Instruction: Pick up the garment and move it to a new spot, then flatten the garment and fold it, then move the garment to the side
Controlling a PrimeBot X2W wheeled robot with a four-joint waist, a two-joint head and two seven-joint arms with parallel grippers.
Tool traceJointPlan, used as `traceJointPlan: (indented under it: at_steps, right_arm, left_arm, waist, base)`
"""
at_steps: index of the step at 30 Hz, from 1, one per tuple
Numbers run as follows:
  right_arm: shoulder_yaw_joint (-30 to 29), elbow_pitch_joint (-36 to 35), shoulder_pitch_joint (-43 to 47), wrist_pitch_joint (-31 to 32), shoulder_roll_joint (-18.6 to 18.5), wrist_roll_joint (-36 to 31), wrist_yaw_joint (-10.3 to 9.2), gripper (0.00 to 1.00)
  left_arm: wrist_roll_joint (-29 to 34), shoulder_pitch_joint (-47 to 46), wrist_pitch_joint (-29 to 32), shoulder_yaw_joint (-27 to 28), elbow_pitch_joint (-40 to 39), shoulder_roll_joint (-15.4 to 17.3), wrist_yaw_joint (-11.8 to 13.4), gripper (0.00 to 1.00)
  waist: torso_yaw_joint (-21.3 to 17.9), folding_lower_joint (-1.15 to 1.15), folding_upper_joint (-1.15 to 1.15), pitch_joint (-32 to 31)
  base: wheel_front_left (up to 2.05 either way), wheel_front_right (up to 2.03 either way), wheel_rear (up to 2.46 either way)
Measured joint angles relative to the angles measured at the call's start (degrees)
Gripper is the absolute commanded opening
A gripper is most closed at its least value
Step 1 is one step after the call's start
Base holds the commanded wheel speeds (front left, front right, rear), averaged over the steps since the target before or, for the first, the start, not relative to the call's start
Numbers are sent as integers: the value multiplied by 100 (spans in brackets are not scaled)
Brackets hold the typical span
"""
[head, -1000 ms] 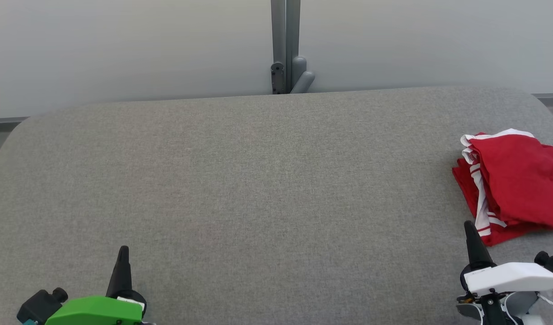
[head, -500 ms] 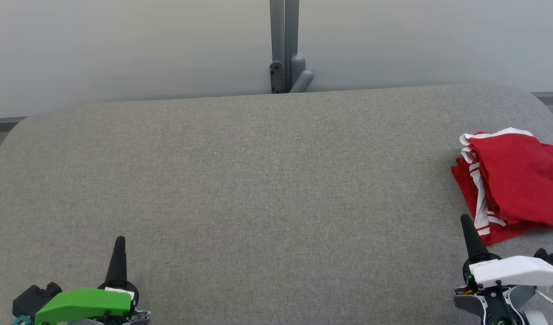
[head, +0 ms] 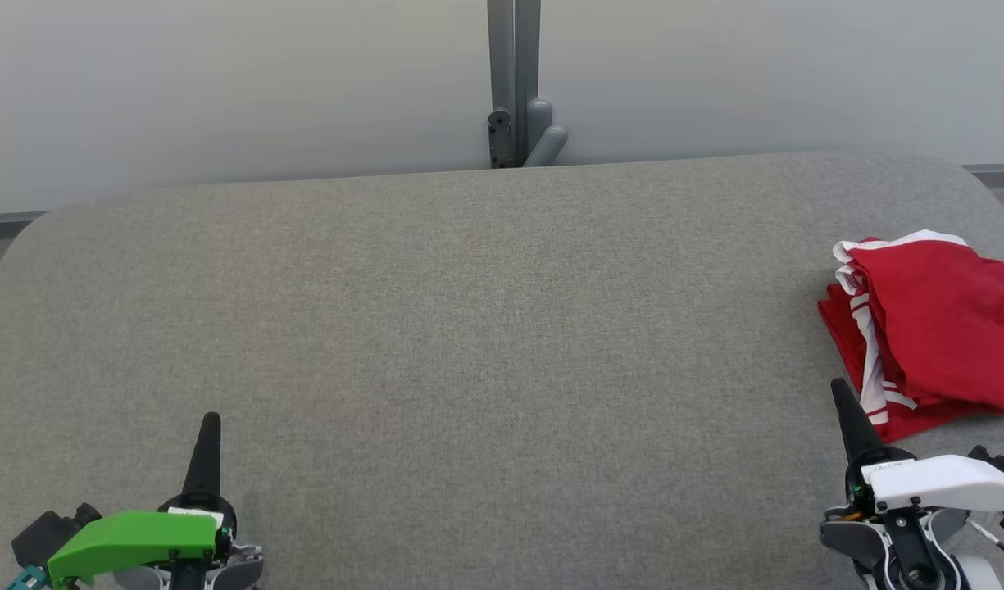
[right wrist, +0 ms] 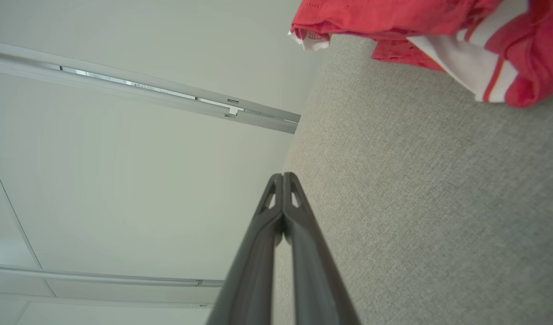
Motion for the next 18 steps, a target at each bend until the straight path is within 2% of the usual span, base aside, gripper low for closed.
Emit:
traceJointPlan:
  at_steps: [18]
  right_arm:
    - [12, 9, -136, 212, -10, 970, 0, 0]
  left_arm:
    - [-878, -176, 224, 109, -16, 0, -44, 0]
  waist:
    - [-29, 0, 0, 18]
  base:
    - [0, 0, 0]
